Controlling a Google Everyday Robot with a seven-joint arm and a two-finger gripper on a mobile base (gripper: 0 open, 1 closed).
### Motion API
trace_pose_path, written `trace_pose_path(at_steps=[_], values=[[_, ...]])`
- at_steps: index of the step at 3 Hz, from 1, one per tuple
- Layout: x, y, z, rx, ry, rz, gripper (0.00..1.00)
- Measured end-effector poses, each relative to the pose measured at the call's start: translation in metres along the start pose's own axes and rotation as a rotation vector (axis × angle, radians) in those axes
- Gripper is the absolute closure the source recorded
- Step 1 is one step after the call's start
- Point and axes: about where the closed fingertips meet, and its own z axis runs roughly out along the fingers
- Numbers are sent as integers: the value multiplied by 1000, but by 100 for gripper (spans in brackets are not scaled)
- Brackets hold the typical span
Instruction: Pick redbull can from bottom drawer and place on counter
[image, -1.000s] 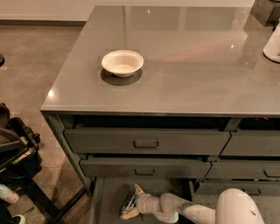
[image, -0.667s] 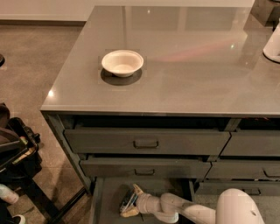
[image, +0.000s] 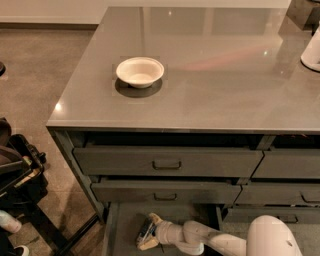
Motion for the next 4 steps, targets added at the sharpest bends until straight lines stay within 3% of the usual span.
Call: trace_pose_path(at_steps=[1,2,4], values=[[0,0,0,0,0,0,88],[0,0,0,0,0,0,100],[-1,3,-17,-1,19,-18,100]])
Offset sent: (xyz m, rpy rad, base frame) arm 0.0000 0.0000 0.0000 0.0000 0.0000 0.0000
